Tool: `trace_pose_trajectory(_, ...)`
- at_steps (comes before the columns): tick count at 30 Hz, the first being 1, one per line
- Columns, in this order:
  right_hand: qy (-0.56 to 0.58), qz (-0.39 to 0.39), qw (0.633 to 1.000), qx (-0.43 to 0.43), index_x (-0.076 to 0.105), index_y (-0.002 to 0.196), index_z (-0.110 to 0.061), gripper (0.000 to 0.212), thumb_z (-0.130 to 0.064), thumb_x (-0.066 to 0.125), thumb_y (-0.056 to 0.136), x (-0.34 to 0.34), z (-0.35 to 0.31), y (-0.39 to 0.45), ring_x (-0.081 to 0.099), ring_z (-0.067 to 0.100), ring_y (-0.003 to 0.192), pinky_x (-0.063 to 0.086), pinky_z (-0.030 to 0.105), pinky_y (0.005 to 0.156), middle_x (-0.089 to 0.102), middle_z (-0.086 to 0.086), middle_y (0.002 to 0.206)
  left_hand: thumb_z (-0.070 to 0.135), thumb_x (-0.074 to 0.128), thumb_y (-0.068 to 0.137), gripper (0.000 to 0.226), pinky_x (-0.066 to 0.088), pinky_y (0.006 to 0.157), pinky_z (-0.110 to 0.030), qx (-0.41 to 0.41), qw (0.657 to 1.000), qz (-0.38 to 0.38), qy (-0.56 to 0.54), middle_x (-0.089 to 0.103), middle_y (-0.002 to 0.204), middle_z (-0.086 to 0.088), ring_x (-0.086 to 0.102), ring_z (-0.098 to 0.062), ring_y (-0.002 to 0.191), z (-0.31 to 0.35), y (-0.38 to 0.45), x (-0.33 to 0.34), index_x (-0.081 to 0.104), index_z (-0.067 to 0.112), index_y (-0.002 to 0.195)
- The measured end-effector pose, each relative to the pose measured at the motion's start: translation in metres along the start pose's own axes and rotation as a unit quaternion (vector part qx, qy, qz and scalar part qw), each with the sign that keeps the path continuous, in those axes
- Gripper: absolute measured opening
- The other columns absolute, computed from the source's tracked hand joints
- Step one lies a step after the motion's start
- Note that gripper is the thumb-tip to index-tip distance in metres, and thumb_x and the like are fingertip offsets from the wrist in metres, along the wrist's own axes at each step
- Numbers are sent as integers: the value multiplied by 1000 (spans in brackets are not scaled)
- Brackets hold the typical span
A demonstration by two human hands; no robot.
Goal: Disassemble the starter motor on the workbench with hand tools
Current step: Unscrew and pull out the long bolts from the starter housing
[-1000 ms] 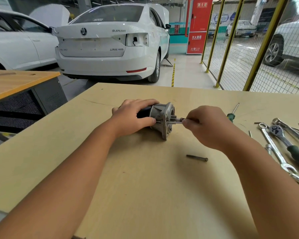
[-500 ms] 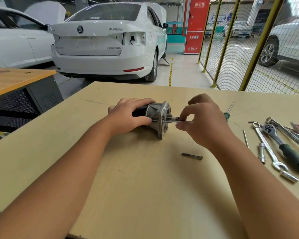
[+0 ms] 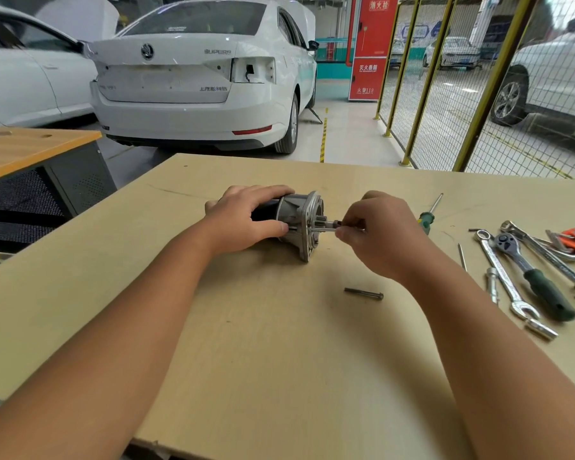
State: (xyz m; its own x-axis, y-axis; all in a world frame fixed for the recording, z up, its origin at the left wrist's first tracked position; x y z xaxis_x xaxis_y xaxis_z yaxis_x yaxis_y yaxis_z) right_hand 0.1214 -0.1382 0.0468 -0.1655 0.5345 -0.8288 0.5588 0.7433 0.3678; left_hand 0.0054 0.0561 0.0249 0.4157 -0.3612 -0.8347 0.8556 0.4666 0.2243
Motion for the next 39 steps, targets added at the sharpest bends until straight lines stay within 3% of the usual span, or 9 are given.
trace_pose_trajectory(4,-17,5,1000,-4,72,89,-28,7,-30,78,86,0,-1,-2,59,20,88,52,45,82,54,-12,91,64,57,73,59,26,104,-50,2,1000,-1,1,54,129,37,34,-11,136,0,0,0,43,70,131)
trace_pose_trajectory(10,21,-8,1000,0,71,84,-33,9,-31,80,84,0,3,-2,55,15,86,41,29,68,55,-10,93,65,58,75,61,26,103,-50,3,1000,0,5,54,132,35,34,-11,137,-1,1,0,43,69,133)
trace_pose_trajectory(12,21,0,1000,5,75,90,-31,3,-33,76,88,-3,5,0,52,12,83,36,23,64,52,-7,91,65,58,75,62,26,105,-51,4,1000,0,8,53,135,34,34,-11,138,-1,1,0,43,68,135)
trace_pose_trajectory(14,3,-14,1000,11,77,97,-24,12,-31,68,94,-1,8,2,48,11,81,31,18,62,52,-4,92,65,58,75,63,26,106,-52,4,1000,-1,10,53,136,34,34,-12,138,-2,1,1,43,67,136)
trace_pose_trajectory(19,-55,-33,997,31,77,99,-16,16,-25,63,98,2,9,5,50,20,87,36,31,69,56,3,96,66,55,77,61,26,106,-53,4,1000,1,13,53,134,34,33,-11,138,-3,2,1,43,67,136)
trace_pose_trajectory(23,-69,-2,997,32,75,91,-25,6,-30,72,90,-2,5,1,56,22,89,51,40,76,59,-4,94,66,54,78,59,26,106,-53,7,1000,1,13,53,133,35,34,-11,138,-2,2,1,43,67,136)
trace_pose_trajectory(30,-8,-18,999,29,69,84,-26,7,-27,73,89,-2,5,-2,59,20,82,51,35,71,65,-5,86,69,54,77,60,26,106,-52,9,1000,-1,18,53,136,33,33,-12,139,-2,2,1,43,68,136)
trace_pose_trajectory(34,26,-33,999,13,66,83,-24,17,-31,62,98,-4,2,-2,50,7,69,33,25,55,58,-7,73,73,51,79,57,26,104,-51,11,1000,3,17,53,135,35,33,-10,138,-3,1,1,42,69,135)
trace_pose_trajectory(39,-35,-73,996,24,65,84,-18,24,-30,55,102,0,2,0,49,17,72,36,29,57,57,-1,74,73,51,80,58,26,104,-50,10,1000,2,21,52,138,34,31,-10,139,-3,1,1,41,68,137)
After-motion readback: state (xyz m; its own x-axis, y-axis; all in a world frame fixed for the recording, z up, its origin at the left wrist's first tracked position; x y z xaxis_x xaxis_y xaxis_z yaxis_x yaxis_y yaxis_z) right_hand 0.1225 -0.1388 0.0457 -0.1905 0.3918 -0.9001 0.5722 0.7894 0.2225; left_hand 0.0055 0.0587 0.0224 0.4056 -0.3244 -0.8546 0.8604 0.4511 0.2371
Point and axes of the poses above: each hand's wrist, its own y-axis towards the middle knuckle, its own x-axis out of the palm, z = x × y, the point moved 6 cm from there along y, towards the middle knuckle
